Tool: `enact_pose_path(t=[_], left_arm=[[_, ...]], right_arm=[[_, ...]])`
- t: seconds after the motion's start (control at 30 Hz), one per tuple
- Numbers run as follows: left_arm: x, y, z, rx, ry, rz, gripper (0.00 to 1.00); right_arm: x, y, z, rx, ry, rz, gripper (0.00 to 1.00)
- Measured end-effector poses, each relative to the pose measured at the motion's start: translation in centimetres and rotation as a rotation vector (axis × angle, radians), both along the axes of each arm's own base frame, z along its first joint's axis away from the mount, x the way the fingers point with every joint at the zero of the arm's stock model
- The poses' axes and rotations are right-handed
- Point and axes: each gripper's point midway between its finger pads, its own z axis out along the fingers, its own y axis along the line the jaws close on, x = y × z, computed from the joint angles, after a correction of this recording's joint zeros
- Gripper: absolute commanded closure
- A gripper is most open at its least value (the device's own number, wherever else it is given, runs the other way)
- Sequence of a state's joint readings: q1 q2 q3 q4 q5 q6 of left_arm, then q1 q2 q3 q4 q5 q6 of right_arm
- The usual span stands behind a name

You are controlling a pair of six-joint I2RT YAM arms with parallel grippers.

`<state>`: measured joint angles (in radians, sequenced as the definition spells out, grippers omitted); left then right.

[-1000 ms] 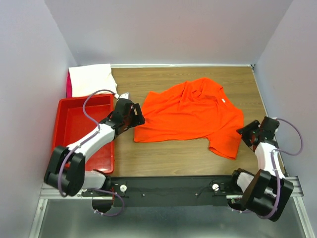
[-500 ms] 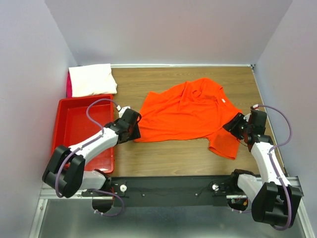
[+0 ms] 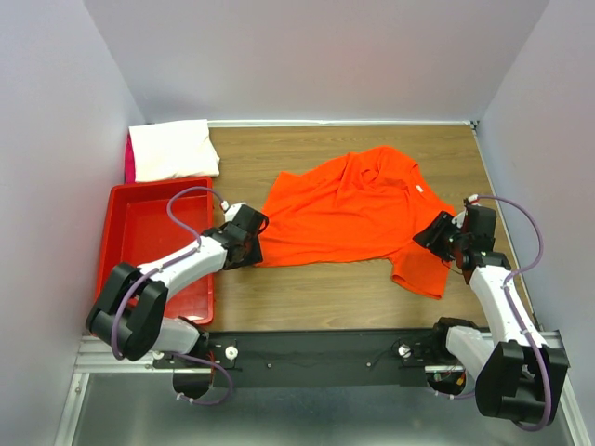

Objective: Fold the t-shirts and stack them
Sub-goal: Flatten the tshirt out

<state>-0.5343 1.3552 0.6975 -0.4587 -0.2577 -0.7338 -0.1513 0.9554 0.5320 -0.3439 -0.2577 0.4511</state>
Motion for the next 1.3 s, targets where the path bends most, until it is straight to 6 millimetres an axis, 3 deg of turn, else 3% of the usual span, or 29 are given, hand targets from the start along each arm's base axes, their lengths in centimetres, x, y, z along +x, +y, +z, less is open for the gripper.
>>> enact_pose_path(t=[0.4,0.57,0.97,1.3], left_arm=[[0.2,-1.1,0.4,-0.004,-0.007,-0.030,0.38],[-0.1,-0.8,-1.0,0.029,0.037,-0.033,0.39],[-0.1,-0.4,-1.1,0.051,0.039,-0.027,0.57],[-0.1,-0.5,-1.1,0.049,0.042,-0.029,0.53]], right_arm=[[0.0,0.2,-0.3,0.006,0.011,0.006,0.43],[0.0,0.2,-0.3,0.008,0.010,0.008,0.43],[0.0,0.2,-0.3,0.007,0.009,0.008,0.43],[0.0,0.2,-0.3,0.008,0.010,0.008,0.43]])
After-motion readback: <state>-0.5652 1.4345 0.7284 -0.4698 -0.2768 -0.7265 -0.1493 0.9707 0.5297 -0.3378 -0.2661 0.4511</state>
